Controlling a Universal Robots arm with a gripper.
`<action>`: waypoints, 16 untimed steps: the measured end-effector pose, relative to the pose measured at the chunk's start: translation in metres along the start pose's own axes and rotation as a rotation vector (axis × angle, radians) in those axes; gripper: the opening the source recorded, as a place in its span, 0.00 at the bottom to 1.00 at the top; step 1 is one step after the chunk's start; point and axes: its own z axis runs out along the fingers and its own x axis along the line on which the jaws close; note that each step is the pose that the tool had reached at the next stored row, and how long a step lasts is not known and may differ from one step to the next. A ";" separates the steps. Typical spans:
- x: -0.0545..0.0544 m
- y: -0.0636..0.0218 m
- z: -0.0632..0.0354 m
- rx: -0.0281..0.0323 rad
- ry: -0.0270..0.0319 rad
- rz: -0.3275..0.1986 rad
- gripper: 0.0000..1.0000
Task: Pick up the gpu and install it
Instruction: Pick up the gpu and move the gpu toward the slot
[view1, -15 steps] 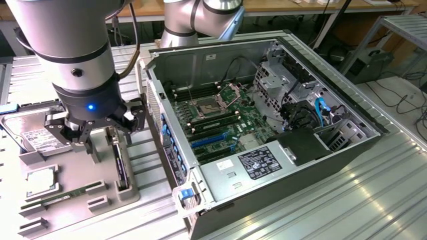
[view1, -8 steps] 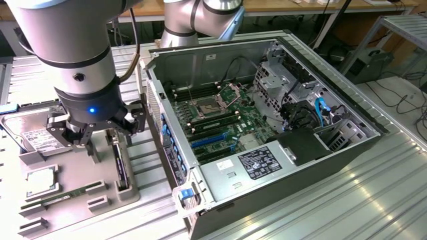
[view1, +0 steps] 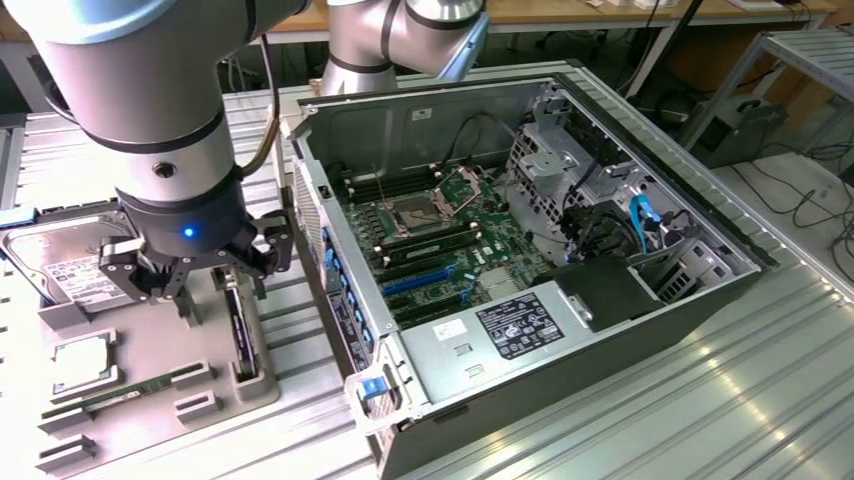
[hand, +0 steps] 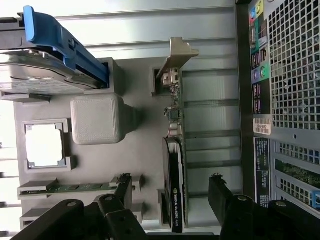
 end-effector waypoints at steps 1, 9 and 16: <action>0.000 0.0000 0.0008 0.0000 0.0001 0.000 0.72; 0.000 -0.0003 0.0067 0.0000 0.0005 0.000 0.72; 0.000 -0.0004 0.0108 0.0002 0.0015 0.000 0.72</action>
